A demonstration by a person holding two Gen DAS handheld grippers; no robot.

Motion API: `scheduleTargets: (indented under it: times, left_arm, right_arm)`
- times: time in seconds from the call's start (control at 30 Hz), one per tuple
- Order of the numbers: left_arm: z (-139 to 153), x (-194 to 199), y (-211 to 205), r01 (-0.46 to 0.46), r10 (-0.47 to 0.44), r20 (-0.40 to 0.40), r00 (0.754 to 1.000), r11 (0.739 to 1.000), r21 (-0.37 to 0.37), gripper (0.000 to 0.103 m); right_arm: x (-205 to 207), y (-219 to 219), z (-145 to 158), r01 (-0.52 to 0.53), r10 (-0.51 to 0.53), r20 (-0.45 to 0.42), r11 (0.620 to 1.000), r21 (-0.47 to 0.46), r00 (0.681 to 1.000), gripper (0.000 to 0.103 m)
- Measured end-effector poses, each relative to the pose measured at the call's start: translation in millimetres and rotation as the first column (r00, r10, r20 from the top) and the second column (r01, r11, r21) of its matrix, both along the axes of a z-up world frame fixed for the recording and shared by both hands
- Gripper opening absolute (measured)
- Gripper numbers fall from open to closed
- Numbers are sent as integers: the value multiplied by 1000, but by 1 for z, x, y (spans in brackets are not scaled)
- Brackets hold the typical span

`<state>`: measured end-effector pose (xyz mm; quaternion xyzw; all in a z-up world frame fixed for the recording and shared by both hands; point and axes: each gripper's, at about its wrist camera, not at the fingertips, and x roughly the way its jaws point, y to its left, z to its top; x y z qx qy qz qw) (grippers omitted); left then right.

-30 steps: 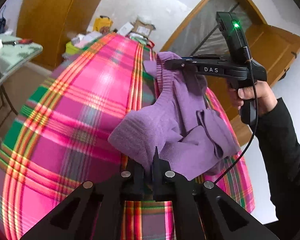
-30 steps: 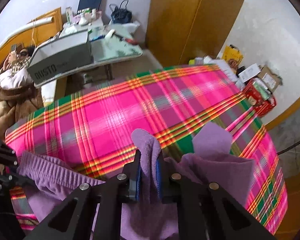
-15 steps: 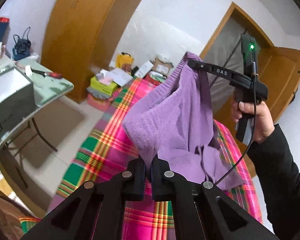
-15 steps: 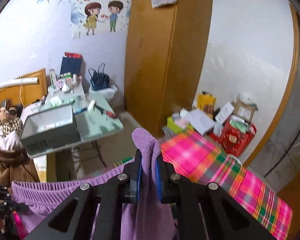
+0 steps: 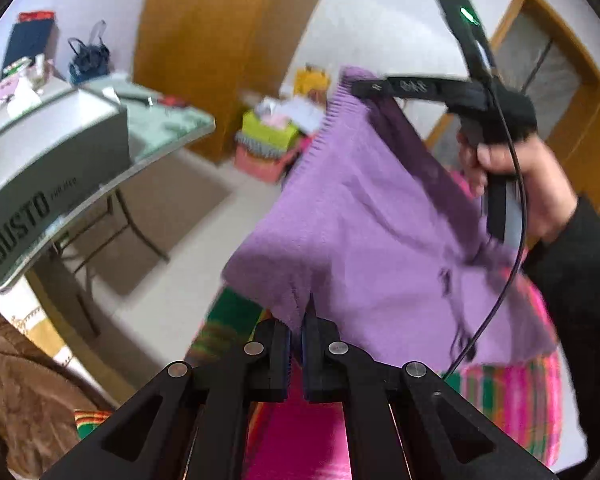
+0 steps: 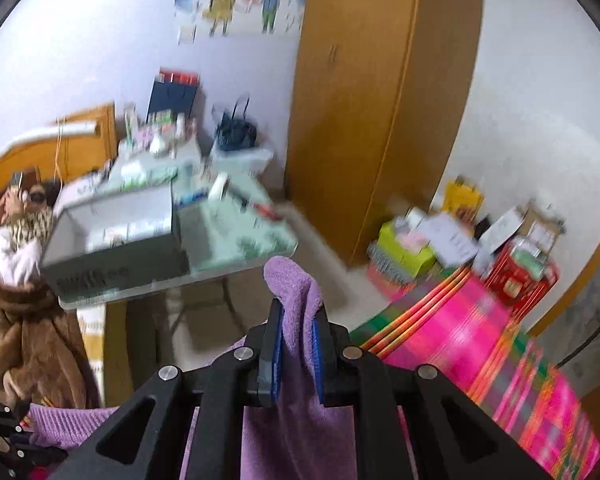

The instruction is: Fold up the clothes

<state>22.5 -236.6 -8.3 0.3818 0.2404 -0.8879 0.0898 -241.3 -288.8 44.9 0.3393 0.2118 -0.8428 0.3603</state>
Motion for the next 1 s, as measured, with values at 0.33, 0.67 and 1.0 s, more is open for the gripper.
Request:
scheduleTargets:
  times: [0.33, 0.67, 1.0]
  left_arm:
    - [-8, 16, -5, 16, -16, 34, 999, 1000, -4, 19]
    - [-4, 34, -19, -107, 111, 67, 992, 992, -66, 21]
    - [11, 5, 41, 60, -59, 13, 998, 994, -88, 22]
  right_arm:
    - [14, 80, 7, 68, -60, 86, 994, -87, 994, 34]
    - [105, 219, -23, 158, -153, 136, 987, -33, 979, 39]
    - [217, 248, -51, 149, -143, 112, 987, -56, 983, 39]
